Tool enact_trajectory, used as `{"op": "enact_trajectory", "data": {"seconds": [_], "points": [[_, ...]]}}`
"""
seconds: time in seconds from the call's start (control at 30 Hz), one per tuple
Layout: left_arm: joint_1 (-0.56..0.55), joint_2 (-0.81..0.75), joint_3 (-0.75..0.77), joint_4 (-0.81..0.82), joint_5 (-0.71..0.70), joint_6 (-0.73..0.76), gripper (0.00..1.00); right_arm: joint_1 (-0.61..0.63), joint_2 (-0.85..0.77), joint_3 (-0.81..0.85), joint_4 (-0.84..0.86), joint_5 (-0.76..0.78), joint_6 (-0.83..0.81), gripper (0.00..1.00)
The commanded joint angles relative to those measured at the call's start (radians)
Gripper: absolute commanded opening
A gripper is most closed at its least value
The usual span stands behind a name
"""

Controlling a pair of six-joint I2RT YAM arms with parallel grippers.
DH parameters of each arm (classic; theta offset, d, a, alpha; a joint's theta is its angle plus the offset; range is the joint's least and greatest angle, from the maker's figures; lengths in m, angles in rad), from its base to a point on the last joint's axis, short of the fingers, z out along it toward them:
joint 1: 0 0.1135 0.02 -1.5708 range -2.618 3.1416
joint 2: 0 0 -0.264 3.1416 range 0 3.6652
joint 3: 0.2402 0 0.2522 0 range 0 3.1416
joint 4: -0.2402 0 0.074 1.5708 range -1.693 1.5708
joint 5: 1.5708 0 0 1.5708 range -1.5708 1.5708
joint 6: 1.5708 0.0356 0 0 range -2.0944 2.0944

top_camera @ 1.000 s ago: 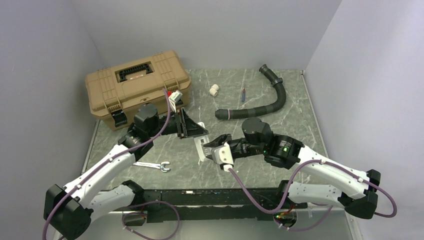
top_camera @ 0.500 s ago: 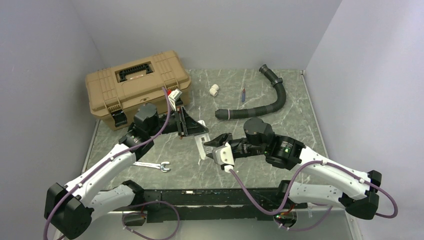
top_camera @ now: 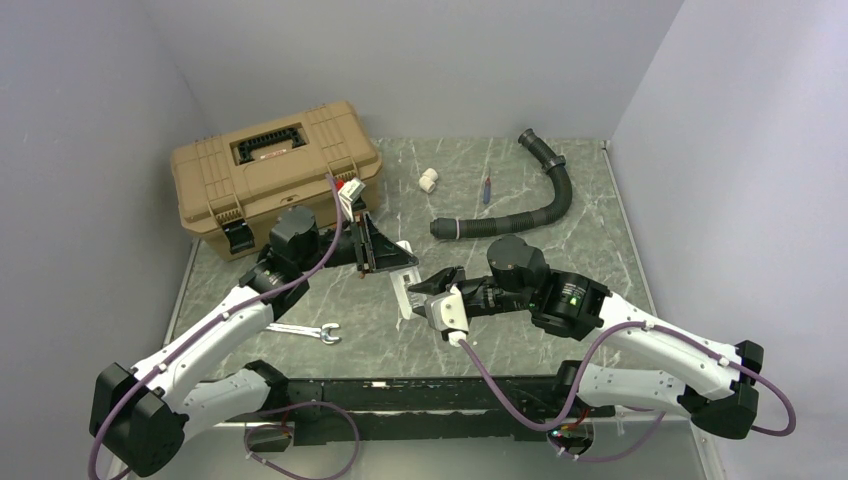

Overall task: Load the batteries into the remote control
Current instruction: Remove the battery cover from the remote control.

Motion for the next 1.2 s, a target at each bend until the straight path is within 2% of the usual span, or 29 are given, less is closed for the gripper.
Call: {"op": "enact_trajectory", "data": {"seconds": [0.0,1.17], "points": [[-0.007,-0.009,0.004,0.062,0.067,-0.028,0.00,-0.006,-0.002,-0.004,0.040,0.070,-0.029,0.41],[-0.008,0.009,-0.024,0.036,0.063,0.008,0.00,-0.006,-0.031,-0.009,0.106,0.064,0.006,0.40]]}}
